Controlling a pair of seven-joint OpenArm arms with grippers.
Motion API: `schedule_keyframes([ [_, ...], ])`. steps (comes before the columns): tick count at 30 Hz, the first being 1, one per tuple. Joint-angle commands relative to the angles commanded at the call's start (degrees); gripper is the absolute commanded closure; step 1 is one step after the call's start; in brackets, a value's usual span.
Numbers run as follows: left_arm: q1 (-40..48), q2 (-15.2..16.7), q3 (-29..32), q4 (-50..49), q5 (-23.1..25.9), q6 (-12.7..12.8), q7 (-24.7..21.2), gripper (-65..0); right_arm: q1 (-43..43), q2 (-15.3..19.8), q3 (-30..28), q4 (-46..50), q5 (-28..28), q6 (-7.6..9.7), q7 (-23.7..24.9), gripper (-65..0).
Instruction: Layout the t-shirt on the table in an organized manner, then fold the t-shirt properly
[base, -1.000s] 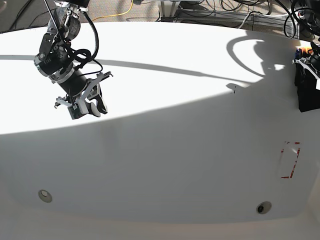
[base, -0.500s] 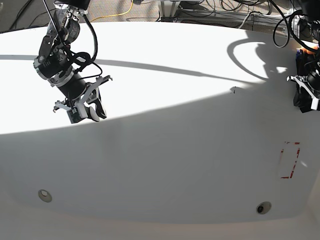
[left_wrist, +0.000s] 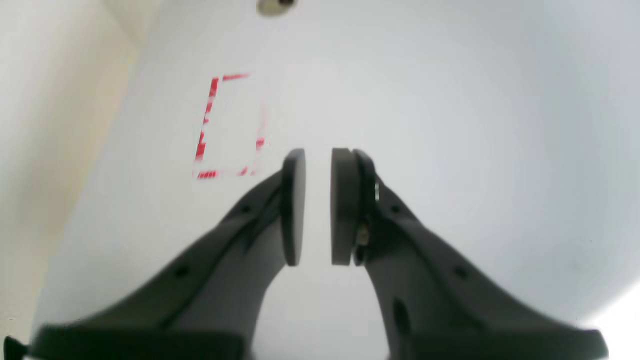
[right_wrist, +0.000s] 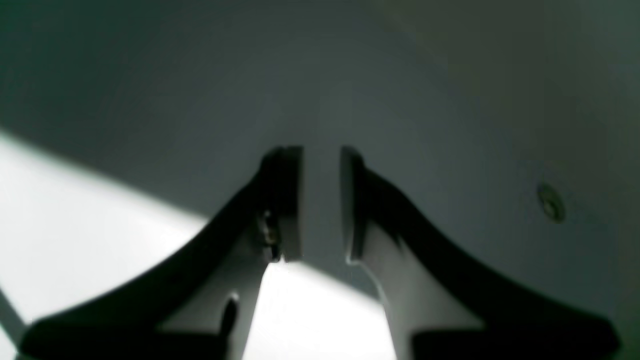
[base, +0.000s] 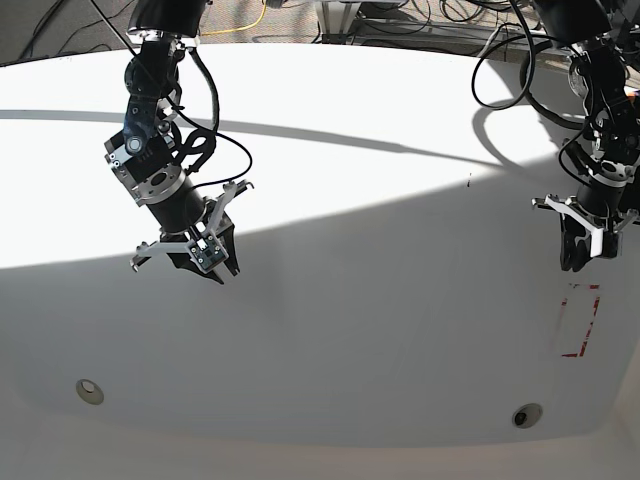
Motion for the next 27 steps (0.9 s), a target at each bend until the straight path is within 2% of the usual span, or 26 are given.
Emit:
schedule_keyframes([
  [3, 0.3, 3.7, 1.7, 0.4, 5.0, 0.1, -4.3, -8.1, -0.8, -1.8, 1.0, -1.4, -3.1, 0.00, 6.6, -11.7],
  [6, 1.8, 6.2, 4.3, 0.4, 8.8, 0.1, -8.7, -8.1, -3.4, -2.7, 3.2, -2.9, -3.3, 0.00, 12.0, -11.7],
  [10, 7.1, 7.8, 7.0, 0.4, 10.6, 0.1, -13.7, -8.1, -7.8, -4.0, 5.4, -3.8, -3.3, -0.04, 17.4, -11.7],
  [11, 8.7, 7.9, 7.9, 0.4, 10.6, 0.1, -14.9, -8.1, -9.6, -4.2, 5.8, -4.0, -2.8, -1.10, 19.1, -11.7],
  [14, 13.6, 8.1, 8.9, 0.7, 10.5, 0.2, -16.2, -7.8, -14.9, -5.5, 6.6, -4.0, -0.8, -3.74, 22.2, -11.7],
  [17, 18.7, 8.1, 9.1, 2.4, 10.4, 0.2, -16.2, -7.8, -20.6, -5.6, 6.6, -3.7, 1.9, -5.05, 24.4, -11.7],
  [23, 29.3, 7.8, 9.1, 5.2, 10.3, 0.1, -16.1, -7.6, -32.5, -5.7, 7.6, -3.3, 8.1, -5.49, 29.7, -11.7],
  [27, 36.1, 7.7, 9.0, 7.4, 10.2, 0.1, -16.1, -7.6, -38.9, -5.6, 7.6, -3.3, 11.1, -5.49, 30.7, -11.6],
])
